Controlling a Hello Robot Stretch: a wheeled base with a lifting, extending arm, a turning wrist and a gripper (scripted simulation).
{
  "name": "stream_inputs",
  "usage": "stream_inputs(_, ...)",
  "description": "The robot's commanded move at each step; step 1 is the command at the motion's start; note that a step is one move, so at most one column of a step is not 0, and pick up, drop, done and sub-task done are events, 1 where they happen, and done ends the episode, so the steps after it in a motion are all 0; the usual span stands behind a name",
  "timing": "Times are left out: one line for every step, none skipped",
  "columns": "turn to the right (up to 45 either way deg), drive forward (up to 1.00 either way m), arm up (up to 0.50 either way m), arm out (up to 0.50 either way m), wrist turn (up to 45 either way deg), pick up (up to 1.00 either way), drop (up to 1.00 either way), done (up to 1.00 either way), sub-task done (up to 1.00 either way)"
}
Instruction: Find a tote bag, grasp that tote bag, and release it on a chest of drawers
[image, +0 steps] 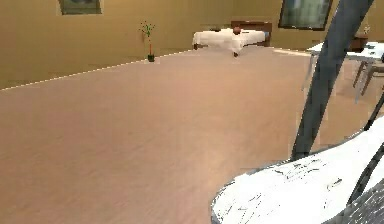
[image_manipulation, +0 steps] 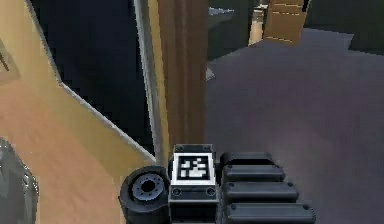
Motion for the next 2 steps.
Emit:
stream_inputs(21.0,0.0,0.0,0.0,0.0,0.0,0.0,0.0,0.0)
stream_inputs(0.0,1.0,0.0,0.0,0.0,0.0,0.0,0.0,0.0)
